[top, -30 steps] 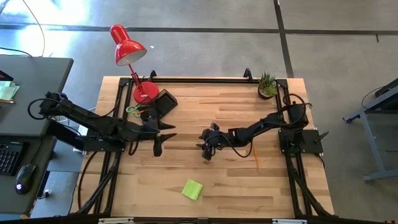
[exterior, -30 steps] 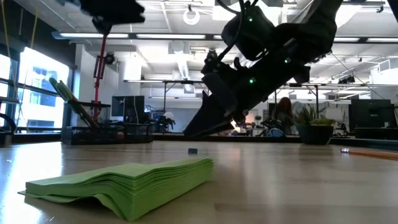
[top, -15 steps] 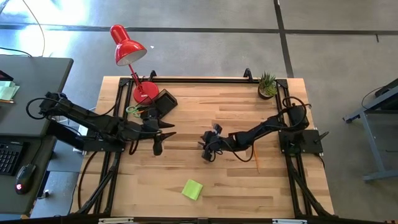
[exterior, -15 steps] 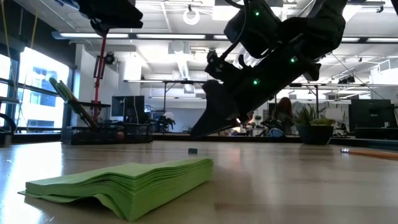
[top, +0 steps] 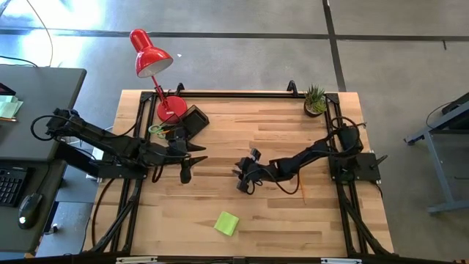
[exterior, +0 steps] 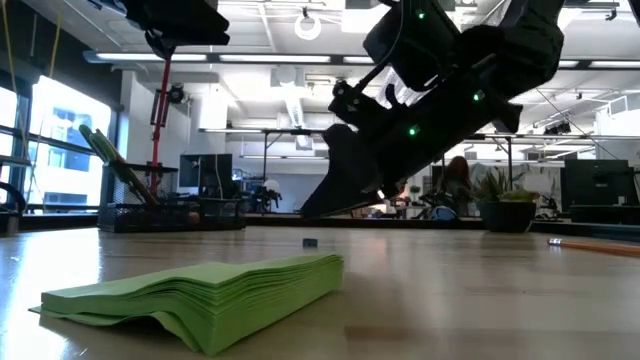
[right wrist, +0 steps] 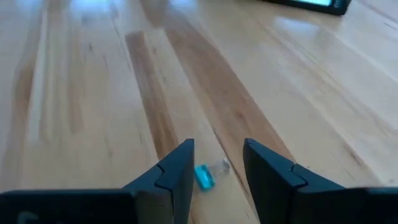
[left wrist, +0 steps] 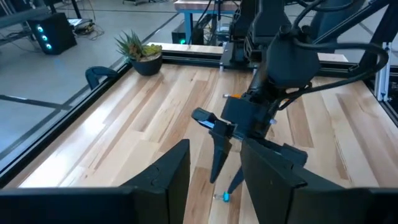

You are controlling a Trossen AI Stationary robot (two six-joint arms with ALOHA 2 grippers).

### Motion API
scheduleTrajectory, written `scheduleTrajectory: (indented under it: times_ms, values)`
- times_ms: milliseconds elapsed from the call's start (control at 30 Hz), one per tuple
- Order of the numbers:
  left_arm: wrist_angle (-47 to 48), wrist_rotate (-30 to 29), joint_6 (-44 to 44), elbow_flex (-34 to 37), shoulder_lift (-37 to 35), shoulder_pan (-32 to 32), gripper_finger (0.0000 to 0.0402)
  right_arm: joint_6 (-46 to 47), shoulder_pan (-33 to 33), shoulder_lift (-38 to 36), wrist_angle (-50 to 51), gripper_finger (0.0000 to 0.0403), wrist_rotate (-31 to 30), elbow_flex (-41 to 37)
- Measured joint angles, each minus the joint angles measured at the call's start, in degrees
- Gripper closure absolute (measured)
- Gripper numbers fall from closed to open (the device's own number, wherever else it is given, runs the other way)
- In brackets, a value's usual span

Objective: Pick and place office supplies into organizer
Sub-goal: Put the blue binder clip into the desk organizer

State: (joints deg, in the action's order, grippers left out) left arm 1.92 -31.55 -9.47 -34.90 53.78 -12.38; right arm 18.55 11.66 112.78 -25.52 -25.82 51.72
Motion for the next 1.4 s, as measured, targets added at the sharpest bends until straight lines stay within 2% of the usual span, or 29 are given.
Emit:
scheduleTrajectory:
  times_ms: [167,433,667,1000,1200,1400]
  values:
    - [0.0,0.0,0.0,0.0,0.0,0.0,0.0273,-2.1,0.0,4.0,-6.4,0.0272,2.8,0.0]
    - [0.0,0.0,0.0,0.0,0.0,0.0,0.0273,-1.7,0.6,4.6,-6.4,0.0273,0.5,0.0]
    - [0.4,0.1,-0.5,0.0,0.0,0.0,0.0273,-1.1,0.5,4.5,-1.8,0.0273,0.5,0.0]
    - [1.7,0.9,-1.4,0.0,0.0,0.0,0.0273,-6.0,0.5,4.2,0.8,0.0273,3.1,0.2]
    - [1.8,0.9,-1.4,0.0,0.0,0.0,0.0273,-3.2,0.5,4.1,4.9,0.0273,3.5,0.3]
    - [2.2,0.9,-1.5,0.0,0.0,0.0,0.0273,-1.4,0.5,4.2,4.3,0.0273,2.3,0.2]
